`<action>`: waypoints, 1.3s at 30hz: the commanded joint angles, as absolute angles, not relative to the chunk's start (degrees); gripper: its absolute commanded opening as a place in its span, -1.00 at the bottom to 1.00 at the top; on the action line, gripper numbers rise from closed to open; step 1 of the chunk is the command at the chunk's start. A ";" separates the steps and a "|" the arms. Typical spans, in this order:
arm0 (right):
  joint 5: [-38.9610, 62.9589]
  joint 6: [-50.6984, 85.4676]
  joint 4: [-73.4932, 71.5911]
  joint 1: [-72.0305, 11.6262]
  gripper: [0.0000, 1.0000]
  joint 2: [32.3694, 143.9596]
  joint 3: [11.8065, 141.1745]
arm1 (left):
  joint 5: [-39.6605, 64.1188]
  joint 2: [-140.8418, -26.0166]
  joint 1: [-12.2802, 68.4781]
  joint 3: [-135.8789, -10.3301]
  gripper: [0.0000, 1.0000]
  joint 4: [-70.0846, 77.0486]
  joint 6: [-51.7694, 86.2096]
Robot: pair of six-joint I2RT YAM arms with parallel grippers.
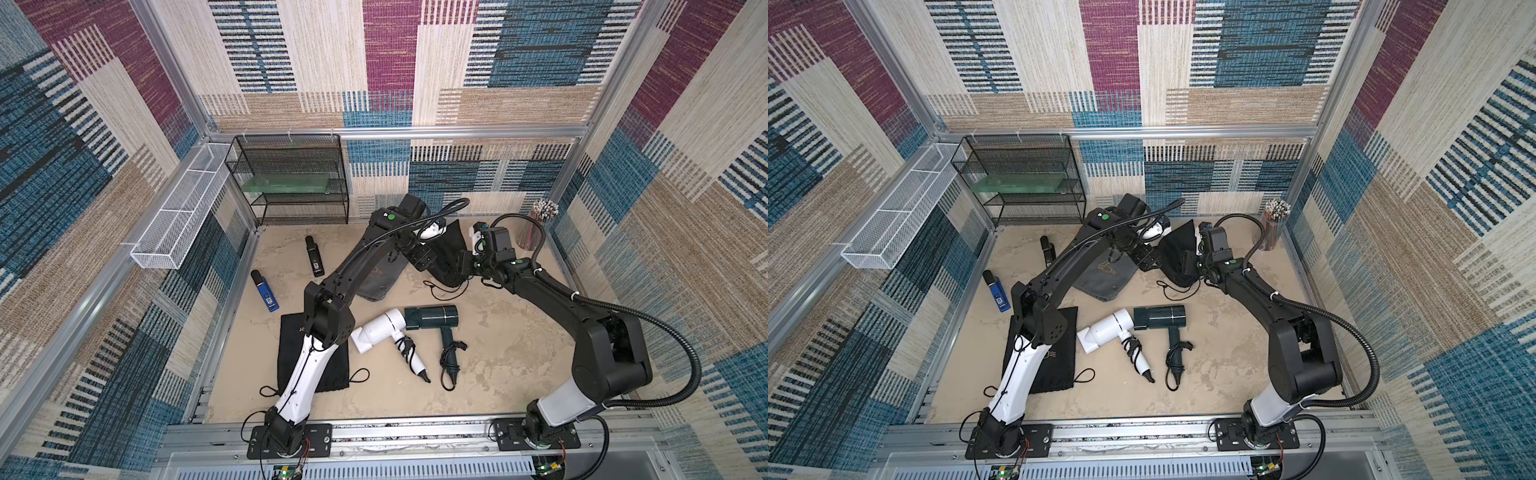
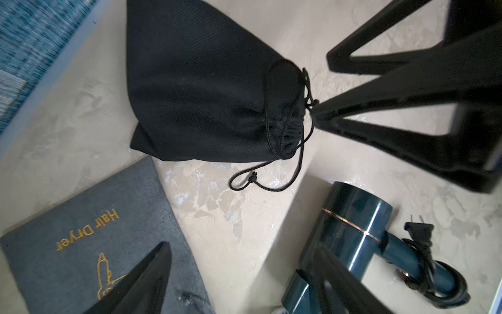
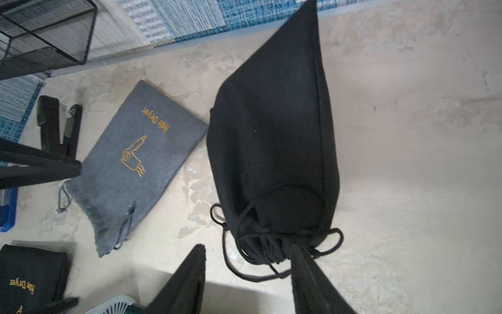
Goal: Pack away hair dryers
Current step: Place the drawstring bag at the center of the board, then adjust the drawstring bag at the center of the board.
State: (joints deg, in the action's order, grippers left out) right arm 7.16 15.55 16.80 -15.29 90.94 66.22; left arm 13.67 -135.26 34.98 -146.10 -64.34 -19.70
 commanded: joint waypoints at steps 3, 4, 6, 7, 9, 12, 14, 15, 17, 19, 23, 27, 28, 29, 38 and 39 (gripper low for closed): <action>12.55 14.81 13.26 -17.00 0.02 95.91 69.87 | 12.09 -129.67 32.01 -144.69 0.65 -68.63 -19.78; 13.27 14.43 12.57 -17.60 0.00 97.68 71.26 | 12.32 -127.87 30.91 -142.85 0.65 -68.86 -19.00; 14.81 13.57 11.25 -18.44 -0.02 101.08 73.97 | 13.71 -124.01 28.81 -138.49 0.63 -68.90 -17.89; 15.18 13.37 11.05 -18.63 -0.03 103.25 75.75 | 14.06 -122.21 28.12 -136.05 0.61 -68.88 -17.76; 15.48 13.36 12.03 -18.63 -0.06 107.72 79.91 | 13.43 -118.65 27.69 -130.89 0.58 -68.92 -18.49; 11.45 14.10 14.87 -18.61 -0.09 113.14 84.73 | 12.60 -113.47 27.64 -122.57 0.58 -68.89 -20.37; 9.68 14.20 14.94 -18.41 -0.09 114.33 84.74 | 11.59 -110.85 27.53 -117.91 0.58 -68.54 -21.25; 8.70 14.24 15.17 -18.22 -0.07 114.71 84.56 | 10.94 -109.64 27.43 -115.67 0.58 -68.23 -21.65; 6.67 14.30 16.59 -17.80 -0.07 115.43 84.44 | 10.47 -107.38 26.97 -111.02 0.58 -66.94 -22.24; 4.74 14.07 17.06 -17.39 -0.08 115.04 82.90 | 10.33 -105.13 26.46 -106.52 0.58 -64.89 -22.72; 0.76 14.05 17.09 -16.08 -0.07 112.39 78.96 | 9.82 -103.14 25.84 -102.72 0.56 -63.98 -23.59; 0.18 13.97 17.46 -13.17 -0.07 109.86 76.06 | 11.13 -102.37 25.53 -101.46 0.56 -63.81 -23.57; 0.02 13.75 17.79 -12.50 -0.07 109.52 75.69 | 11.42 -102.31 25.49 -101.30 0.56 -63.72 -23.46; -0.36 13.58 18.08 -12.04 -0.07 109.19 75.40 | 11.51 -102.31 25.56 -101.05 0.55 -63.54 -23.31; -0.06 12.54 18.87 -12.84 0.02 99.86 72.42 | 10.94 -101.22 25.28 -100.41 0.59 -62.24 -23.74; 0.17 13.18 18.87 -14.11 0.05 97.20 71.70 | 10.81 -100.96 25.11 -101.05 0.62 -62.07 -24.15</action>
